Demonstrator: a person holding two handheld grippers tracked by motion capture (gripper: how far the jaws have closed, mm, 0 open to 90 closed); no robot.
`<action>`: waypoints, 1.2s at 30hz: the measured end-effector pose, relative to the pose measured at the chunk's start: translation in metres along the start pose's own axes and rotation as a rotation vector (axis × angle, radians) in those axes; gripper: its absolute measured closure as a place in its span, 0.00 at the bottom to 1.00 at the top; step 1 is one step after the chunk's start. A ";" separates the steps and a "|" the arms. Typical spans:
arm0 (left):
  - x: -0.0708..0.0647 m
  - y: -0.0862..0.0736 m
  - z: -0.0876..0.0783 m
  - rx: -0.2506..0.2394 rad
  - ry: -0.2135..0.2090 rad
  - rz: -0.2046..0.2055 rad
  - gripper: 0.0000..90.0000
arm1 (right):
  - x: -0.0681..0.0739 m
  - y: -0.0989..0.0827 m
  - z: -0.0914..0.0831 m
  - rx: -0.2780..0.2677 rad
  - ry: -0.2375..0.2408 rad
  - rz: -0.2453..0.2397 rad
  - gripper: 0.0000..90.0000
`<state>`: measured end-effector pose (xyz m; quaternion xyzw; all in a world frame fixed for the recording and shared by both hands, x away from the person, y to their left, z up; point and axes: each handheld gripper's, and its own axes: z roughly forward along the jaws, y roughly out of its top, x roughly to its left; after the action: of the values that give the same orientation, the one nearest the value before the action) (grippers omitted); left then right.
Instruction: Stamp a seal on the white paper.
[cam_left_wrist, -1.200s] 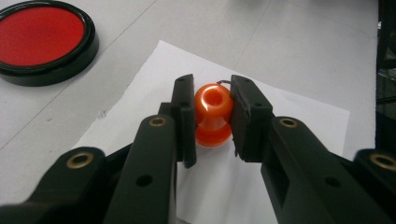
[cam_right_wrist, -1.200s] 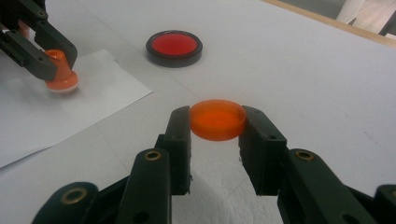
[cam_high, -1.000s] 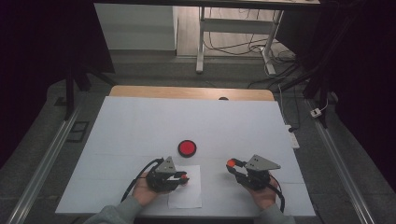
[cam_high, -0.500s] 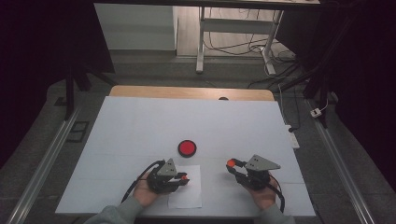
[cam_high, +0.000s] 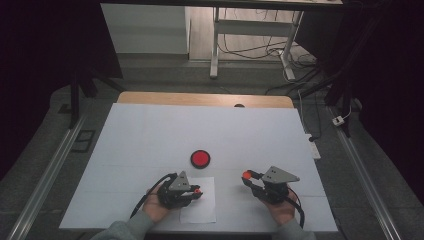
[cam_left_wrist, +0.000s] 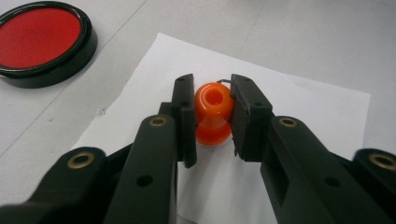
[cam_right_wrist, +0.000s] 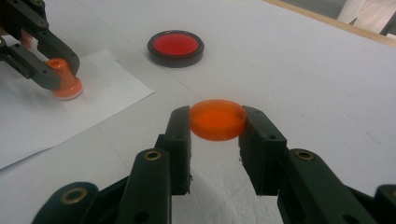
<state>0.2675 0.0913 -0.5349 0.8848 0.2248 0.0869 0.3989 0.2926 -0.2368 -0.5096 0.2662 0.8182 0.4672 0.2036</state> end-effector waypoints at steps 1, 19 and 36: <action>0.000 0.000 0.000 0.000 0.000 0.000 0.81 | 0.000 0.000 0.000 0.000 0.000 0.000 0.72; -0.003 -0.003 0.000 -0.016 0.021 0.007 0.81 | 0.002 0.000 0.000 0.000 -0.001 -0.002 0.71; -0.005 -0.005 0.000 -0.030 0.034 0.010 0.81 | 0.001 0.001 -0.001 -0.005 -0.001 -0.004 0.72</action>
<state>0.2613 0.0914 -0.5388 0.8781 0.2258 0.1073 0.4079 0.2910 -0.2365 -0.5085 0.2645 0.8173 0.4688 0.2057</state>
